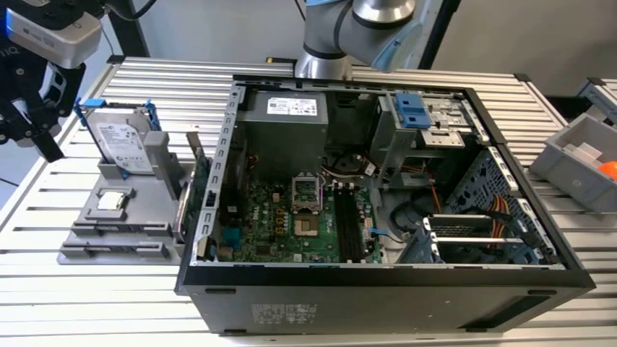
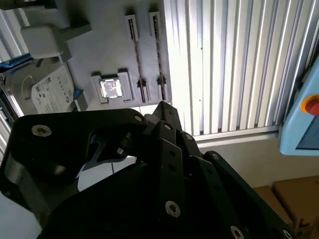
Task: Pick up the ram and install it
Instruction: 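Pick up the ram and move it above insertion slot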
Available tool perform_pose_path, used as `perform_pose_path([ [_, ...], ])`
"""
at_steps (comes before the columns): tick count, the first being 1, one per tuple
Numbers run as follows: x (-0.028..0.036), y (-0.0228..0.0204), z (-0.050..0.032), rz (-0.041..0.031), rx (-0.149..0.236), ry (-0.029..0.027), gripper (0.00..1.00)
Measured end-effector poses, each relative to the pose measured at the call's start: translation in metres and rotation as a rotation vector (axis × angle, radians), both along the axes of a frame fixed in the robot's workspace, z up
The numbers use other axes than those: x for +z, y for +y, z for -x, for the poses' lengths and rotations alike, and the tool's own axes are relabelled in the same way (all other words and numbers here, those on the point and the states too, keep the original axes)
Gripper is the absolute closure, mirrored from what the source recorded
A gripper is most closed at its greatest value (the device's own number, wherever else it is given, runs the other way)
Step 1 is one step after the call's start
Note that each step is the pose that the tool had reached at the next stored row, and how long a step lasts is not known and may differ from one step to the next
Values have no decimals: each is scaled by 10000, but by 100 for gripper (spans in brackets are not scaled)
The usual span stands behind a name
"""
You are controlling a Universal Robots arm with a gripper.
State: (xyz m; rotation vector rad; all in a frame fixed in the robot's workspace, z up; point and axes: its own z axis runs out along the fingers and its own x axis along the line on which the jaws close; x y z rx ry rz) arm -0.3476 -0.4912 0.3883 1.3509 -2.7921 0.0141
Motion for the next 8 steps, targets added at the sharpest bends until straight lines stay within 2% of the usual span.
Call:
perform_pose_path([
  [8,0,3,0,30,558,0,100],
])
